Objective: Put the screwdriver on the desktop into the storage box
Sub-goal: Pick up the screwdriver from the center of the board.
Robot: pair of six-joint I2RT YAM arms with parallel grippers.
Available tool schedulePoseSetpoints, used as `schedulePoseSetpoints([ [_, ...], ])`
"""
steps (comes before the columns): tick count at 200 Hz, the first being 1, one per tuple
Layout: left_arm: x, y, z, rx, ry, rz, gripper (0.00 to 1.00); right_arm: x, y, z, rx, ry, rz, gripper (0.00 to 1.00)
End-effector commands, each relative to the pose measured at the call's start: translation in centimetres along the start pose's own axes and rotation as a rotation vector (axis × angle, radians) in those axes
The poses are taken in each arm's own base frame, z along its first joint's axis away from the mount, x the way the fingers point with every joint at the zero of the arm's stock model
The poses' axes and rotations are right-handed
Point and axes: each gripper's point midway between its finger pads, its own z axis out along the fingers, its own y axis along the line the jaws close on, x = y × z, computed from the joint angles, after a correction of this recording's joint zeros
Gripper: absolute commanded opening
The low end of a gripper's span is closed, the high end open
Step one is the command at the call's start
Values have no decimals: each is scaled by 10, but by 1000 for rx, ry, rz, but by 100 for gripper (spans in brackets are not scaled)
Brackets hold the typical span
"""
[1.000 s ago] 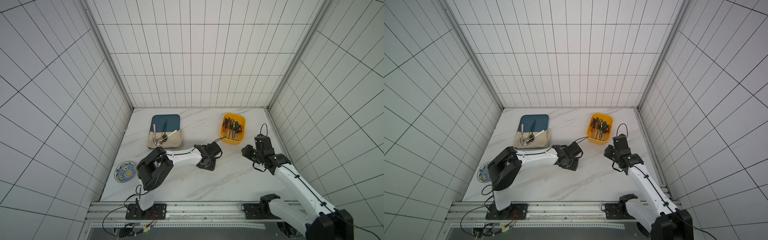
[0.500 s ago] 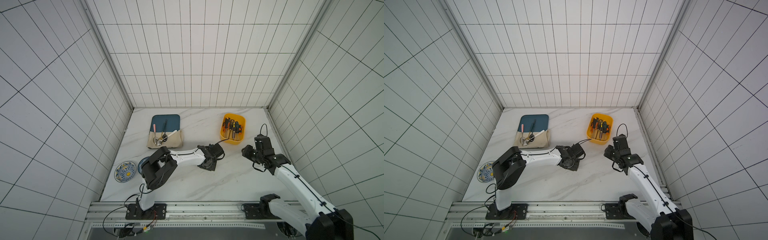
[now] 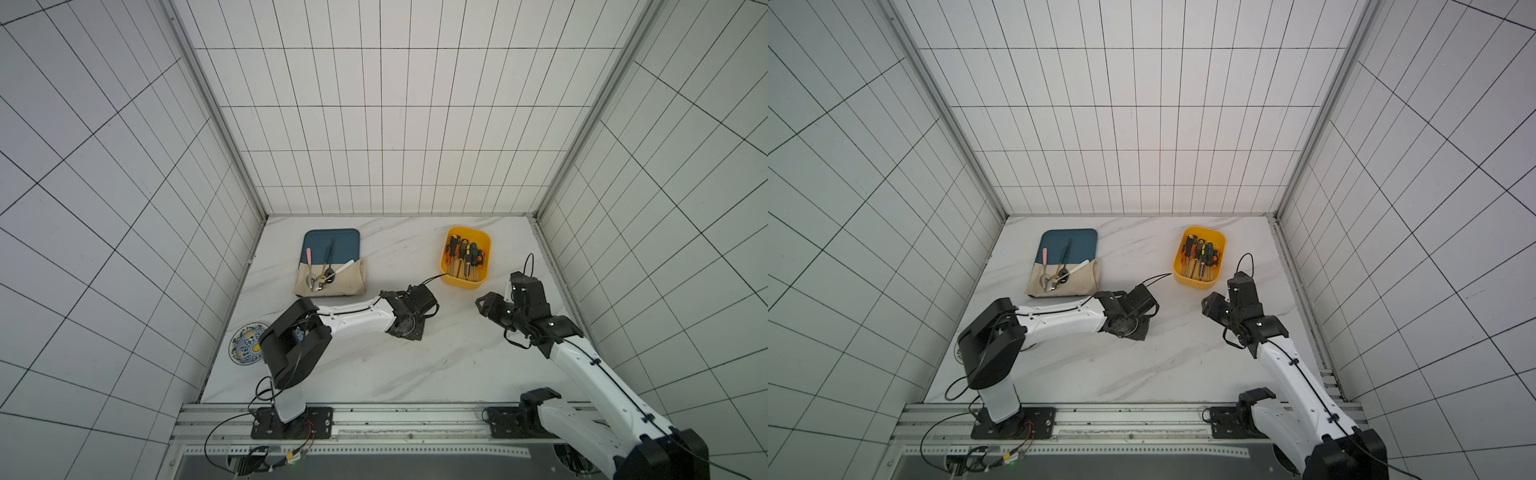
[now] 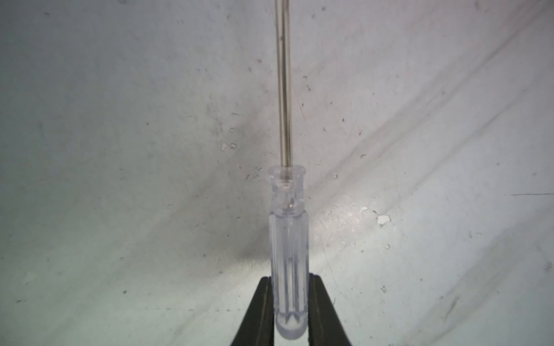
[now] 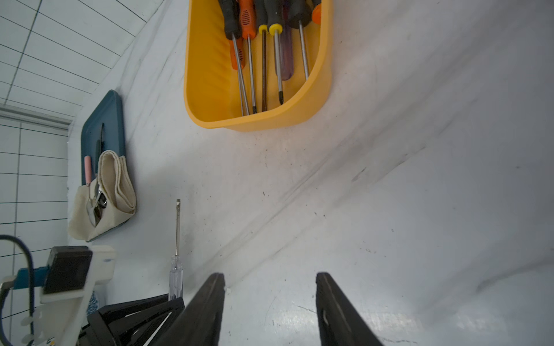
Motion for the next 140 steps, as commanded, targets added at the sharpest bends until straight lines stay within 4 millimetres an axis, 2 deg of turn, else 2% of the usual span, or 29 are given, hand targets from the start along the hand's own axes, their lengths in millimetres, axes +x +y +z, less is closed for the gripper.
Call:
schedulePoseSetpoints([
  [1, -19, -15, -31, 152, -96, -45, 0, 7, 25, -1, -167, 24, 11, 53],
  [51, -32, -37, -81, 418, -226, -77, 0, 16, 84, -12, -474, 74, -30, 53],
  [92, -40, -53, -106, 538, -284, -67, 0, 28, 129, -17, -633, 132, -97, 53],
  [140, -42, -65, -131, 646, -341, -50, 0, 38, 163, -23, -744, 185, -150, 53],
])
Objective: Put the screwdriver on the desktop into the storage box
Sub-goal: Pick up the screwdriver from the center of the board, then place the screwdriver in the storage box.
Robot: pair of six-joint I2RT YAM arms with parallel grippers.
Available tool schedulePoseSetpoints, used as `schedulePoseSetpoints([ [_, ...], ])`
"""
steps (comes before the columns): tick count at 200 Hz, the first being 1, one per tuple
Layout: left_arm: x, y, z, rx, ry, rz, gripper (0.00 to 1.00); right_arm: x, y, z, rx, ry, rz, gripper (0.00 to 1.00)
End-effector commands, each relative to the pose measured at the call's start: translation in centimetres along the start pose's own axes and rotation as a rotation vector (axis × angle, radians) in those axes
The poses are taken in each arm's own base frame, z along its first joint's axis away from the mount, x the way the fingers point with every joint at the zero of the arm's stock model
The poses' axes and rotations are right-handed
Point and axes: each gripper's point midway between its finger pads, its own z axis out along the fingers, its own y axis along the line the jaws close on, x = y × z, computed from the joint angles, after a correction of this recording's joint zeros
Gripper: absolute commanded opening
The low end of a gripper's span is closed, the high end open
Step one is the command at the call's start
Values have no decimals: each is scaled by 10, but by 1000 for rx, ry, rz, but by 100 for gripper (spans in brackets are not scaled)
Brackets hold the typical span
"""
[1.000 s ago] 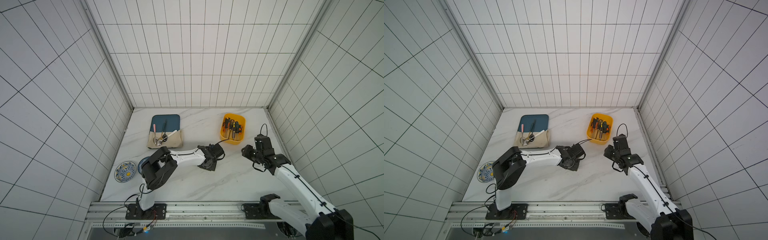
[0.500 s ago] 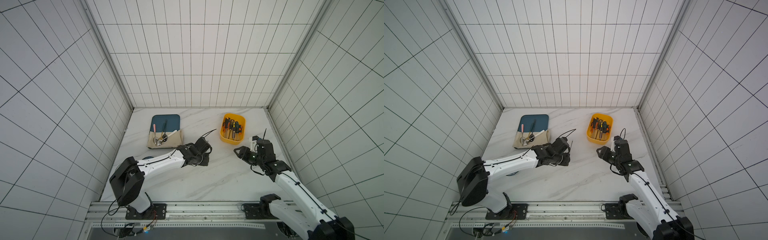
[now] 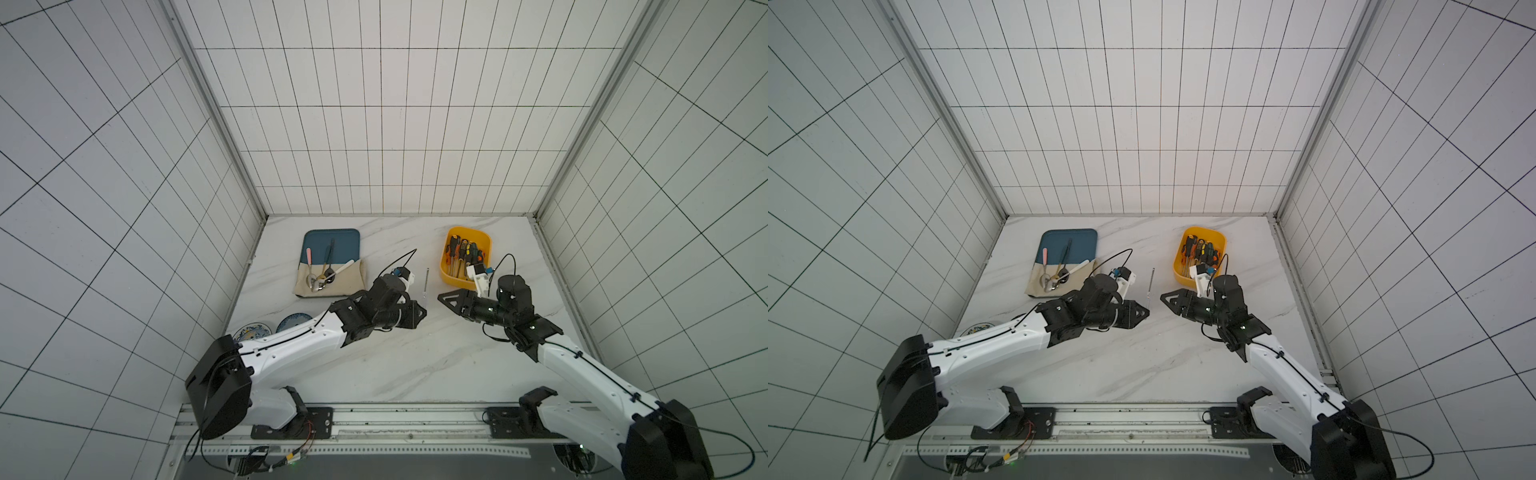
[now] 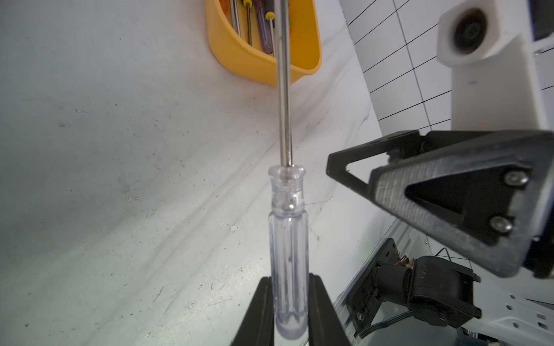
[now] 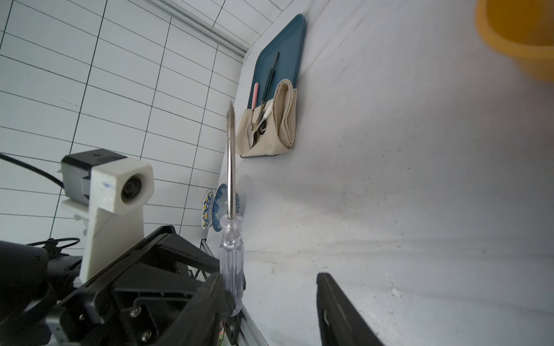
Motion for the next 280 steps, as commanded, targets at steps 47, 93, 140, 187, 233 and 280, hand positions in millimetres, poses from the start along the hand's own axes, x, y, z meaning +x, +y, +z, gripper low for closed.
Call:
schedulePoseSetpoints([
  [47, -12, -31, -13, 155, -61, 25, 0, -6, 57, 9, -190, 34, -92, 51],
  [93, -11, -36, -13, 186, -63, 30, 0, -5, 63, 11, -211, 41, -86, 49],
  [140, -8, -36, -11, 201, -54, 25, 0, -8, 68, 12, -234, 33, -86, 29],
  [187, -7, -34, -11, 194, -57, 19, 0, -9, 66, 14, -227, 27, -83, 4],
  [233, -3, -6, -16, 78, -62, -30, 48, -19, 41, 16, -69, 6, -86, 3],
  [280, 6, 38, -38, -106, -85, -95, 54, -44, 0, 11, 115, -29, -28, 2],
])
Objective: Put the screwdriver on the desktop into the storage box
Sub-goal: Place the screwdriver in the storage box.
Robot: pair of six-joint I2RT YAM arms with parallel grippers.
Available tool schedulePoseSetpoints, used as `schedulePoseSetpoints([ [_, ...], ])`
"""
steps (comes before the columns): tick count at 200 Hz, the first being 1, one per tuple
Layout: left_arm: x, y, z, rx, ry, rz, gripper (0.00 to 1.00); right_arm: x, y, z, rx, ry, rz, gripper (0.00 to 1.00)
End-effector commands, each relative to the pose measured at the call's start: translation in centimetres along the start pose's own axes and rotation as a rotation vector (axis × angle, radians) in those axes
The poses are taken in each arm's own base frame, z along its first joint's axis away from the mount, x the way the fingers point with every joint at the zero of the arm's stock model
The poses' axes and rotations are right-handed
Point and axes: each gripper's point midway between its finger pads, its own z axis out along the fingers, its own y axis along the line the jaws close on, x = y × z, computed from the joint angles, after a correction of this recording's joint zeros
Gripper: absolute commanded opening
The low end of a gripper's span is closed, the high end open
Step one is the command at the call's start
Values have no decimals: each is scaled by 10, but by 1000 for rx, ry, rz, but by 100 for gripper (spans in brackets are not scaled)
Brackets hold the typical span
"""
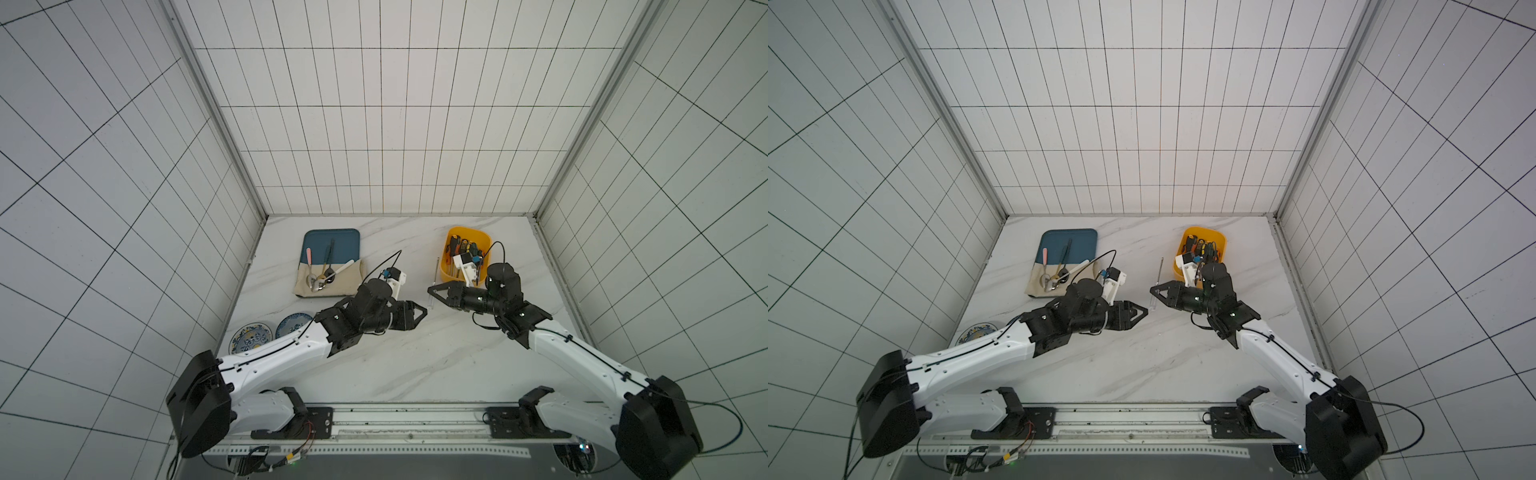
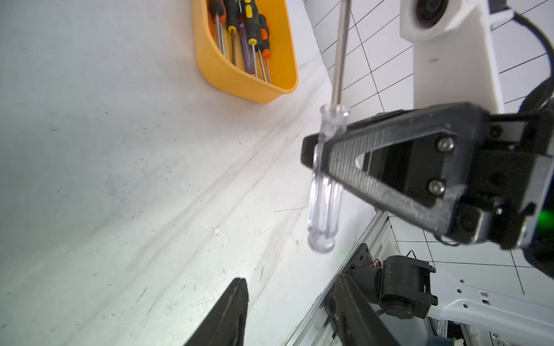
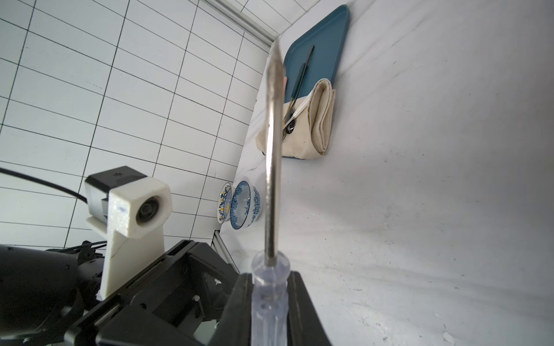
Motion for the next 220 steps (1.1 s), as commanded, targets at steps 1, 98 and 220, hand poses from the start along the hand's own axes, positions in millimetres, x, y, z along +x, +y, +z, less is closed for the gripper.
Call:
schedulePoseSetpoints([
  [1, 4, 32, -14, -145, -17, -34, 54, -20, -24, -7, 129, -36, 11, 2],
  [98, 6, 70, -47, -293, -88, -72, 55, -105, -102, -29, 631, -86, 4, 3],
  [220, 4, 95, -75, -388, -136, -109, 56, -158, -169, -13, 853, -14, 0, 3],
])
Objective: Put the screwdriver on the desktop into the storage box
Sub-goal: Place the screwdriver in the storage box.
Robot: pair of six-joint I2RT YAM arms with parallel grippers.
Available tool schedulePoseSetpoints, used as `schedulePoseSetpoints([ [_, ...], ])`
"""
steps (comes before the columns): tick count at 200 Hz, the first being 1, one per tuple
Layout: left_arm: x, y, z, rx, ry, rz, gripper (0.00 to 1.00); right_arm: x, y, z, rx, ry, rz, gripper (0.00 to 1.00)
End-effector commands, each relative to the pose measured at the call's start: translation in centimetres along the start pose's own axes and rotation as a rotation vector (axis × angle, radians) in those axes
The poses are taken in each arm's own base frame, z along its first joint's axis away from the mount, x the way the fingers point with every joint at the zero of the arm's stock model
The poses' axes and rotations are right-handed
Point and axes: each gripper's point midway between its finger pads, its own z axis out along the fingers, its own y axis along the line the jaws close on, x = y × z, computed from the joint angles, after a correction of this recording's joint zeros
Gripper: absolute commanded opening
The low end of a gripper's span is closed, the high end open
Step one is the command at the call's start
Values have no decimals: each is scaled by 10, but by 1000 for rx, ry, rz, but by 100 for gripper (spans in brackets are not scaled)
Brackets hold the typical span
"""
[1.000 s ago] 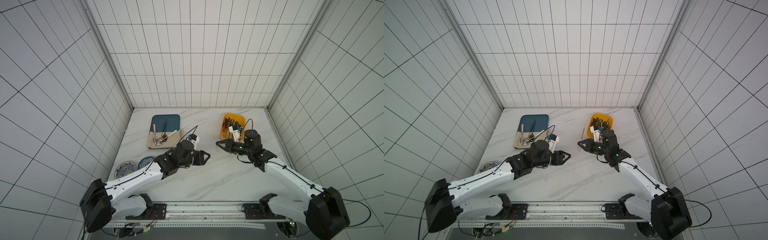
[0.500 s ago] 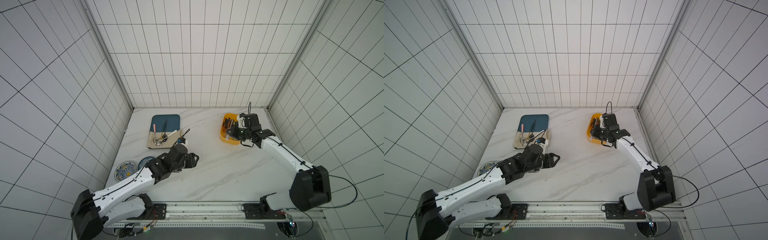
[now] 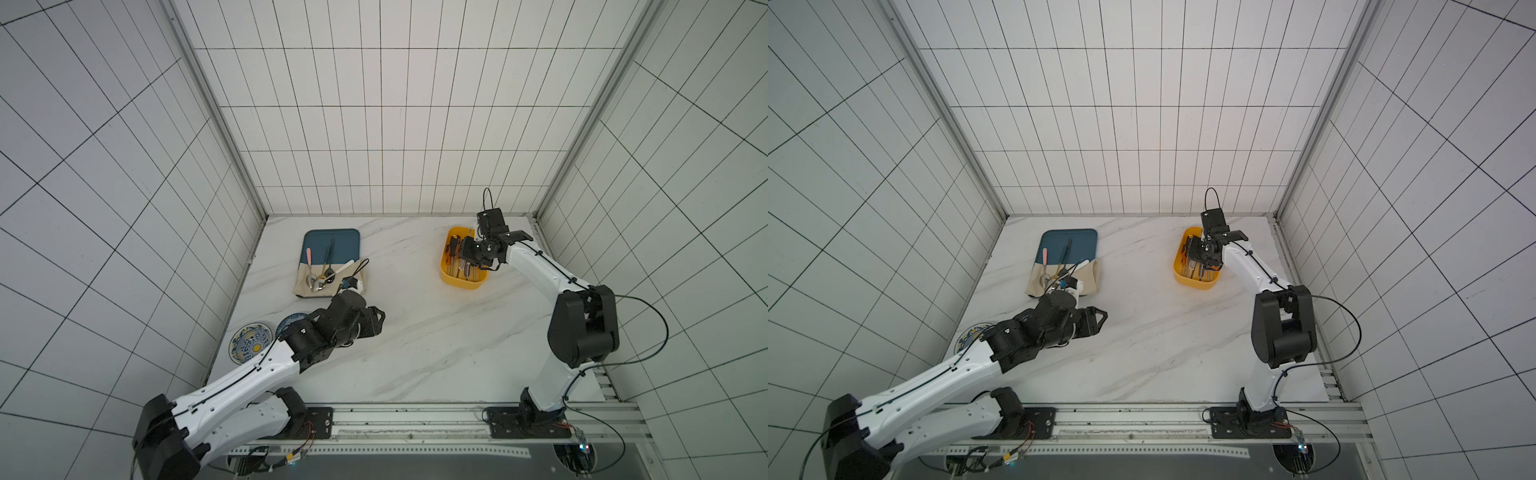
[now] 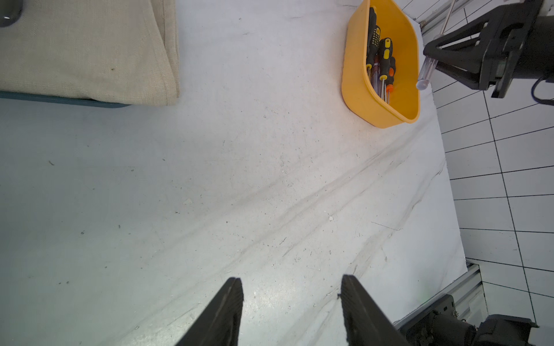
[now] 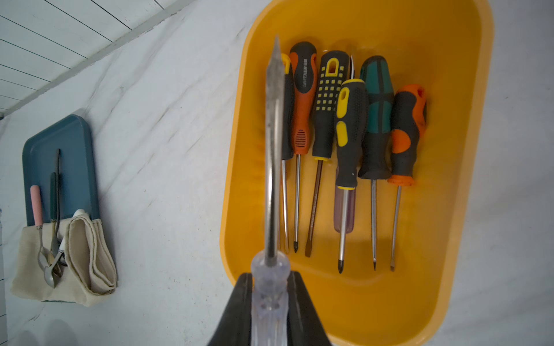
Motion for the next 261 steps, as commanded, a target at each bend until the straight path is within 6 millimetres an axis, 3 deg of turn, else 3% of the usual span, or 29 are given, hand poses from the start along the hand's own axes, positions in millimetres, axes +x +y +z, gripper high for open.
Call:
schedulePoseSetpoints([
  [1, -2, 11, -4, -35, -16, -9, 56, -13, -7, -3, 45, -13, -24, 3],
  [62, -2, 17, -5, -49, -10, -25, 60, -28, -20, 20, 113, 20, -36, 4],
  [148, -2, 21, -8, -59, -7, -33, 60, -24, -32, 58, 152, 82, -29, 6],
  [261, -2, 25, -4, -71, 3, -47, 60, -24, -32, 74, 152, 104, -29, 7],
])
